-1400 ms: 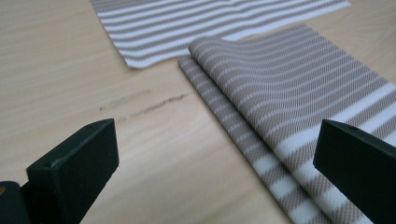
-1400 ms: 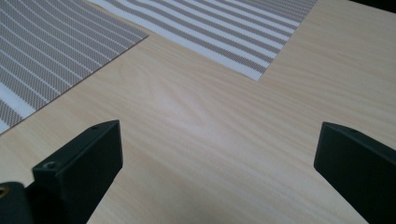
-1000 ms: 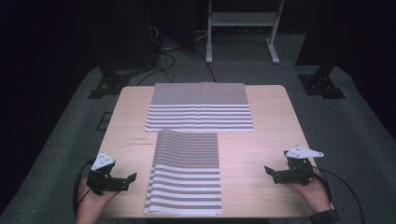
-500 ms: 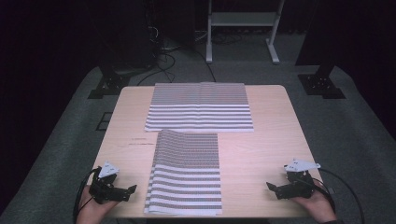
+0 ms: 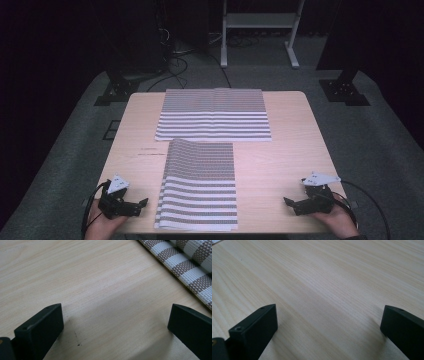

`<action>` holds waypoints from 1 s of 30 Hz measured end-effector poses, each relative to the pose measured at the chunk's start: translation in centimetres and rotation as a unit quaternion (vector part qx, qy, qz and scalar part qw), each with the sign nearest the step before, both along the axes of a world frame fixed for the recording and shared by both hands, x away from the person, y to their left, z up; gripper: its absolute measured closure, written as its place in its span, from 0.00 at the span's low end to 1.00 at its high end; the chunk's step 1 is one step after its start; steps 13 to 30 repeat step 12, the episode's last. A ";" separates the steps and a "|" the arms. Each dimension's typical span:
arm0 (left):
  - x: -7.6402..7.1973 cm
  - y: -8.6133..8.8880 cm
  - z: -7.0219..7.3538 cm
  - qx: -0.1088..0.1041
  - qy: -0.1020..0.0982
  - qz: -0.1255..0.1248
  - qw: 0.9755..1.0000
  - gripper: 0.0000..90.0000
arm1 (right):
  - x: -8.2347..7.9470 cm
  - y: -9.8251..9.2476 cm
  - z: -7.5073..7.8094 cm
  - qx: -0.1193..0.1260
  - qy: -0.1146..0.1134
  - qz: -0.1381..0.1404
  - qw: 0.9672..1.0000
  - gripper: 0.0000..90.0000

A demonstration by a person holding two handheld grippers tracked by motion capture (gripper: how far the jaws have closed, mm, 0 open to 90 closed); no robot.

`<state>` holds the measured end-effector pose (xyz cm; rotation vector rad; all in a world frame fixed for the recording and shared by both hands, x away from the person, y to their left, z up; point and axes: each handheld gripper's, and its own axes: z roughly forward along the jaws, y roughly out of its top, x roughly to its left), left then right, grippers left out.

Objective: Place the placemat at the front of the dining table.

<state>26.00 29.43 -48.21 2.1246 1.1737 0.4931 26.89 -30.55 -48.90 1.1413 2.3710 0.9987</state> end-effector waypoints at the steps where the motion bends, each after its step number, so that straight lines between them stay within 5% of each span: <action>1: 0.0 0.0 -0.1 -0.002 -0.003 0.000 1.000 0.00 | 0.0 0.0 0.0 0.000 0.000 0.000 1.000 0.00; 30: -0.2 0.0 -0.2 -0.006 -0.012 -0.001 1.000 0.00 | 0.0 0.0 0.0 0.000 0.000 -0.001 1.000 0.00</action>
